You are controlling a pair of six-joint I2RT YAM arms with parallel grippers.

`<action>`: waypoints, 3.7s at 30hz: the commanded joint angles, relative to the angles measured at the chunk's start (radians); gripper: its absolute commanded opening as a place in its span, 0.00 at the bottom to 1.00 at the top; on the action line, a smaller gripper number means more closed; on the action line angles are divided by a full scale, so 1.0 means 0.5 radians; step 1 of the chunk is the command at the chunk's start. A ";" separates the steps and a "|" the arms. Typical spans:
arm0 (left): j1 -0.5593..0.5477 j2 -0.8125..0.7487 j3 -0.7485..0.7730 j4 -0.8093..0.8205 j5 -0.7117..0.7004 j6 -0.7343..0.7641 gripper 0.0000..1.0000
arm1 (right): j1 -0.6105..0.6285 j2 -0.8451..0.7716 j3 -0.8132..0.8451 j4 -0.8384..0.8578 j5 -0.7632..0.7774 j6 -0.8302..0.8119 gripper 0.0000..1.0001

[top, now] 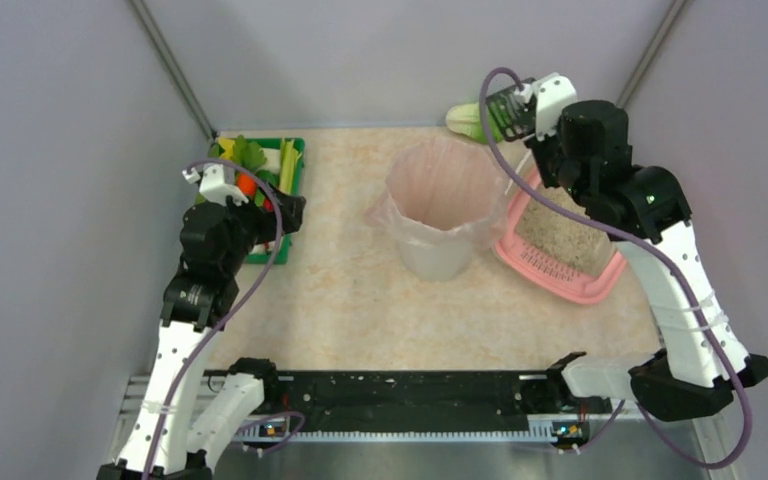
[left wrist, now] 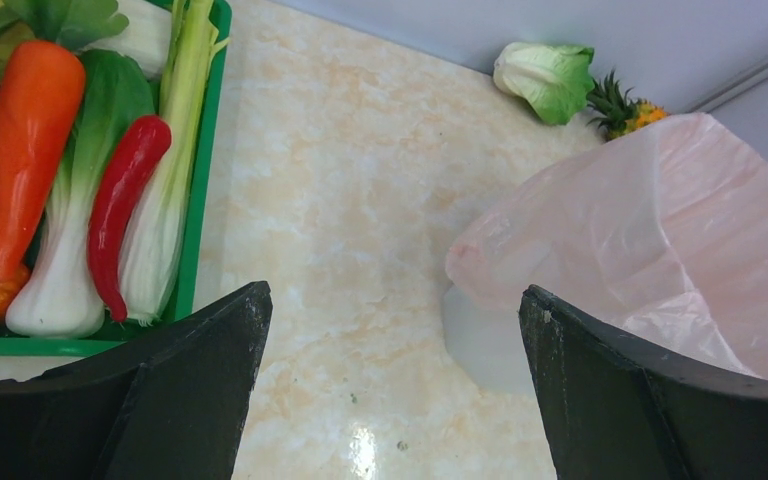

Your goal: Clean the litter box

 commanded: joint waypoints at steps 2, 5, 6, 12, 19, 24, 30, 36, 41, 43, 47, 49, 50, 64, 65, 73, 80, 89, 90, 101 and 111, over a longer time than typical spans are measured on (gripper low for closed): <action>-0.033 -0.006 -0.054 0.137 0.027 0.065 0.99 | -0.324 -0.033 0.011 -0.250 0.169 0.242 0.00; -0.092 -0.020 -0.067 0.115 -0.037 0.133 0.99 | -0.485 -0.055 -0.066 -0.338 0.184 0.368 0.00; -0.115 -0.026 -0.070 0.110 -0.057 0.158 0.99 | -0.548 -0.058 -0.084 -0.373 0.177 0.404 0.00; -0.183 -0.071 -0.122 0.076 -0.184 0.198 0.99 | -0.827 -0.026 -0.257 -0.553 0.143 0.495 0.00; -0.270 -0.077 -0.174 0.082 -0.222 0.219 0.99 | -0.921 0.017 -0.552 -0.567 0.275 0.466 0.00; -0.318 -0.063 -0.171 0.087 -0.279 0.272 0.99 | -0.925 0.144 -0.668 -0.439 0.373 0.160 0.00; -0.390 -0.052 -0.128 0.054 -0.344 0.357 0.99 | -0.970 0.319 -0.784 -0.285 0.276 -0.379 0.00; -0.465 -0.034 -0.075 0.011 -0.453 0.481 0.99 | -1.054 0.466 -0.754 -0.381 0.145 -0.592 0.00; -0.493 -0.018 -0.078 0.022 -0.464 0.493 0.99 | -1.137 0.477 -0.819 -0.428 0.084 -0.661 0.00; -0.507 -0.006 -0.078 0.029 -0.470 0.501 0.99 | -1.168 0.444 -0.885 -0.427 0.150 -0.696 0.00; -0.531 0.024 -0.073 0.048 -0.486 0.522 0.99 | -1.201 0.380 -0.991 -0.409 0.176 -0.770 0.00; -0.537 0.035 -0.070 0.056 -0.485 0.524 0.99 | -1.201 0.371 -1.005 -0.402 0.188 -0.786 0.00; -0.541 0.037 -0.069 0.058 -0.482 0.524 0.99 | -1.201 0.371 -1.014 -0.393 0.191 -0.795 0.00; -0.545 0.024 -0.072 0.034 -0.528 0.530 0.99 | -1.205 0.594 -0.967 -0.127 -0.247 -0.775 0.00; -0.542 0.024 -0.070 0.033 -0.532 0.533 0.99 | -1.213 0.614 -0.972 -0.104 -0.283 -0.775 0.00; -0.542 0.041 -0.051 0.026 -0.561 0.540 0.99 | -1.275 0.659 -1.084 0.197 -0.634 -0.754 0.00; -0.541 0.056 -0.030 0.025 -0.583 0.513 0.99 | -1.275 0.759 -1.142 0.525 -0.833 -0.783 0.00; -0.540 0.040 0.001 -0.020 -0.649 0.487 0.99 | -1.276 0.852 -1.222 0.924 -0.980 -1.069 0.00; -0.541 0.041 0.011 -0.030 -0.662 0.488 0.99 | -1.275 0.858 -1.220 0.965 -1.009 -1.075 0.00; -0.541 0.032 0.038 -0.051 -0.707 0.416 0.99 | -1.275 0.915 -1.448 1.653 -1.277 -0.872 0.00; -0.542 0.019 0.034 -0.033 -0.709 0.399 0.99 | -1.291 0.731 -1.603 1.802 -1.145 -0.739 0.00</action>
